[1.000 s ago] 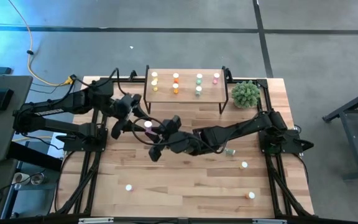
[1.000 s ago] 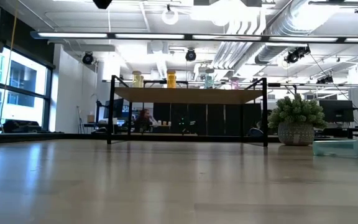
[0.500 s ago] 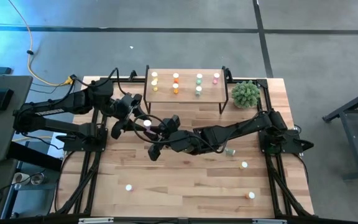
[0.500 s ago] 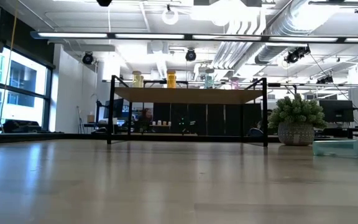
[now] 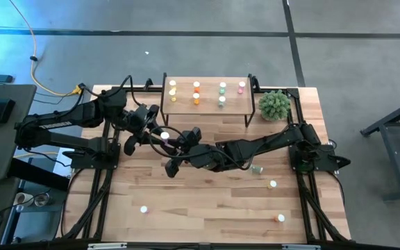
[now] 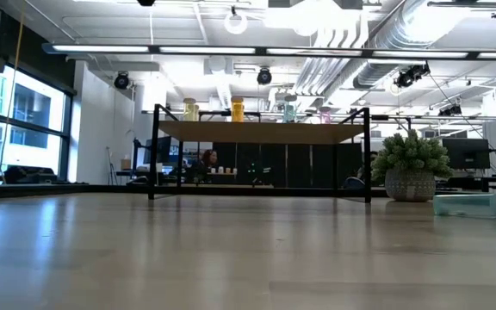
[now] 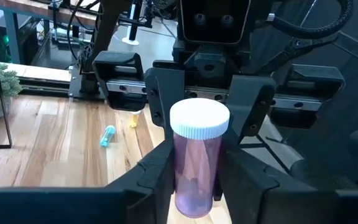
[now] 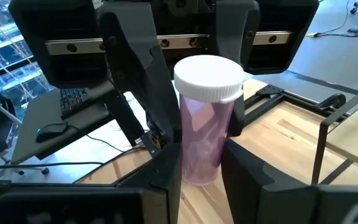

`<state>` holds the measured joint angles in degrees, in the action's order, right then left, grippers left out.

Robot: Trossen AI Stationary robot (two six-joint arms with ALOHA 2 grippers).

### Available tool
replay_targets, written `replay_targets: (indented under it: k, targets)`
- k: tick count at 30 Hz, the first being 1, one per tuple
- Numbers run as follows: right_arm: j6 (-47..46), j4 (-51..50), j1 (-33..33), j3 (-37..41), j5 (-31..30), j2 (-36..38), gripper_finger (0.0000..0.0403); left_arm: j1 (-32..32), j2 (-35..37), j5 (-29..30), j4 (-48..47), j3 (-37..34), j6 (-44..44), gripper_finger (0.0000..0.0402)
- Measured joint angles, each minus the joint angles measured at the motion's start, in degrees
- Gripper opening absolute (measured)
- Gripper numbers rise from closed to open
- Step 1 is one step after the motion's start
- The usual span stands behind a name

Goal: Pick and place medicine bottles onto shelf by color
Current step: Put the right pink pill bottle on the shelf aligned with the other pink pill bottle

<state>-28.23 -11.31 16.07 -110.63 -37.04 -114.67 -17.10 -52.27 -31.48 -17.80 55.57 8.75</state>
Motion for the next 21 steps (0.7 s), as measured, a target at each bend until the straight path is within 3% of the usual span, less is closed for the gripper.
replay_targets:
  k: [10, 21]
  targets:
    - [0.22, -0.02, 0.00, 0.02, 0.02, 0.00, 0.0087, 0.02, 0.00, 0.00, 0.02, 0.00, 0.02, 0.0091]
    - [-0.12, -7.91, -0.98, 0.04, 0.84, 1.12, 0.0190, -0.15, -0.07, 3.35, 0.00, 0.00, -1.13, 0.0094]
